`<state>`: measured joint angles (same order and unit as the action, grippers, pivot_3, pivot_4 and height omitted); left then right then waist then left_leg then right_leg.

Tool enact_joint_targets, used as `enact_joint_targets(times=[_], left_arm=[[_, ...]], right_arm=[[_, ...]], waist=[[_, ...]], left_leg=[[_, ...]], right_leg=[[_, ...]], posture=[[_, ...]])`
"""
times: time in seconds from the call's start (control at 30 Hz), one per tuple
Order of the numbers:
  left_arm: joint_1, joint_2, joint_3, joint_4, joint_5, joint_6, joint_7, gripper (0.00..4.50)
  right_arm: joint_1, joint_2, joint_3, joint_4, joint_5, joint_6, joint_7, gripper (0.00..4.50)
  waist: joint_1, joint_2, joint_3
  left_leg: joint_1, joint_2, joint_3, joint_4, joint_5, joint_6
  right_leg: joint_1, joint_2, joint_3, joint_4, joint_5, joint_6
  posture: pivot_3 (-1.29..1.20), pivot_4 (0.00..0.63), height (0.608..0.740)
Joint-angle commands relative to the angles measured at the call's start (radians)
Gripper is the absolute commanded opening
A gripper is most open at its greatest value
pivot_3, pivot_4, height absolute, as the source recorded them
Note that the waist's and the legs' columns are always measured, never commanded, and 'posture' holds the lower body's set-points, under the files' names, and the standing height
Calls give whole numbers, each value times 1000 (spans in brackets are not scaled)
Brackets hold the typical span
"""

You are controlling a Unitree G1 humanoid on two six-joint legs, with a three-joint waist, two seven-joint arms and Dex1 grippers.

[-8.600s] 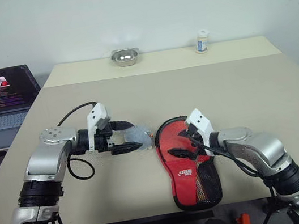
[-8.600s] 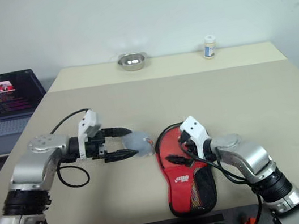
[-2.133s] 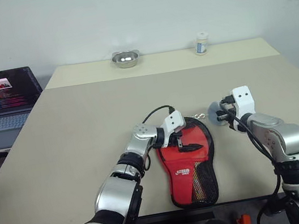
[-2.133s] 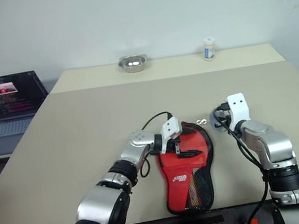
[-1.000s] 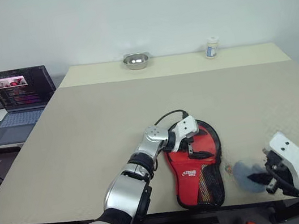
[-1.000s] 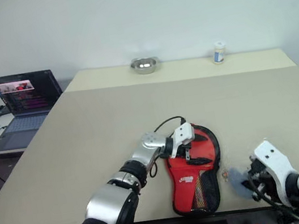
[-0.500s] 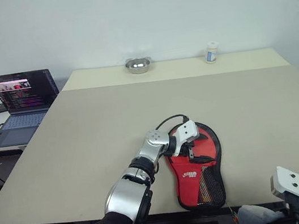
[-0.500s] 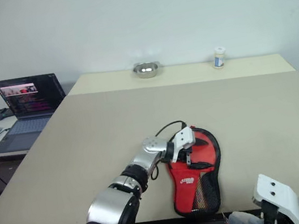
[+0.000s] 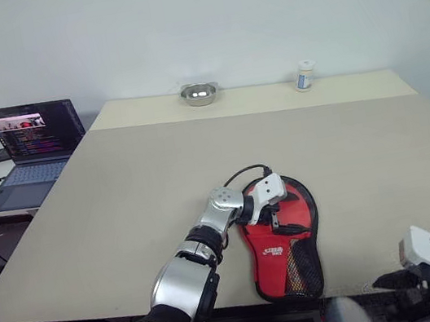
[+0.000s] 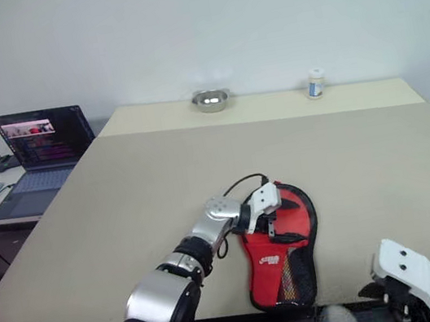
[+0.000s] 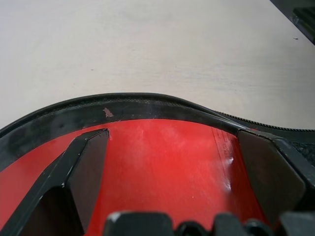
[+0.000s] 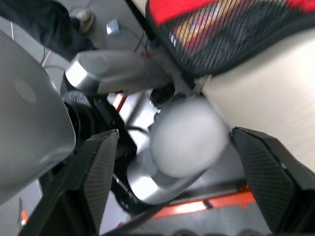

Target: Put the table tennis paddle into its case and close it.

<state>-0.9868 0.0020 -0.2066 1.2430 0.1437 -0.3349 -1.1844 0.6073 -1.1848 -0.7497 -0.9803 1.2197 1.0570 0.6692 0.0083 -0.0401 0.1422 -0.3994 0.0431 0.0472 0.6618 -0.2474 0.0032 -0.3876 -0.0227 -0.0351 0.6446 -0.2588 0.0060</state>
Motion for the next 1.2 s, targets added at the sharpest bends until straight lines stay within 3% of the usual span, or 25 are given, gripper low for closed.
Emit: enact_joint_targets(times=[0.03,0.1,0.27,0.37,0.47,0.63,0.8,0.93,1.2], left_arm=[[7,8,-1,29,15,16,31,4500],[-13,5,18,10,-10,9,13,4500],[-69,24,61,-95,-82,11,-76,4500],[-62,65,71,-206,-121,47,-139,4500],[-2,133,68,-375,-151,140,-173,4500],[184,267,112,-741,-230,365,-122,4500],[347,343,162,-1000,-290,541,-3,4500],[389,369,136,-1065,-290,578,32,4500],[387,367,137,-1020,-279,566,133,4500]], right_arm=[[-70,-3,-87,87,64,11,17,3826],[-174,-16,-18,183,-5,-36,-2,3826],[-508,68,383,418,-335,-252,-51,3826],[-612,146,514,536,-481,-367,-17,3826],[-689,208,599,638,-589,-475,37,3826],[-789,305,644,842,-678,-583,107,3826],[-808,323,605,1018,-753,-664,145,3826],[-817,315,573,1069,-777,-684,152,3826],[-750,315,531,970,-769,-619,140,3826]], waist=[[0,0,0],[-1,0,2],[-9,0,19],[-8,4,24],[-9,9,24],[-10,14,25],[2,15,27],[8,15,27],[8,15,27]], left_leg=[[0,0,0,0,0,0],[0,0,0,0,0,0],[-2,0,0,0,0,0],[-7,0,1,-1,0,0],[-23,-1,4,-1,1,-1],[-23,0,8,-2,0,-2],[-21,-1,8,1,-2,1],[-18,-2,9,3,-2,1],[-15,1,11,3,1,1]], right_leg=[[0,0,0,0,0,0],[0,0,0,0,0,0],[-3,-1,-1,0,0,-1],[-7,0,-1,1,3,4],[-24,5,2,6,5,1],[-25,4,2,2,2,5],[-23,2,2,5,3,3],[-20,1,2,5,4,4],[-19,4,5,7,6,7]], posture=[[0,150,740],[0,150,740],[0,150,740],[0,150,740],[0,150,740],[0,150,740],[0,150,740],[0,150,740],[0,150,740]])
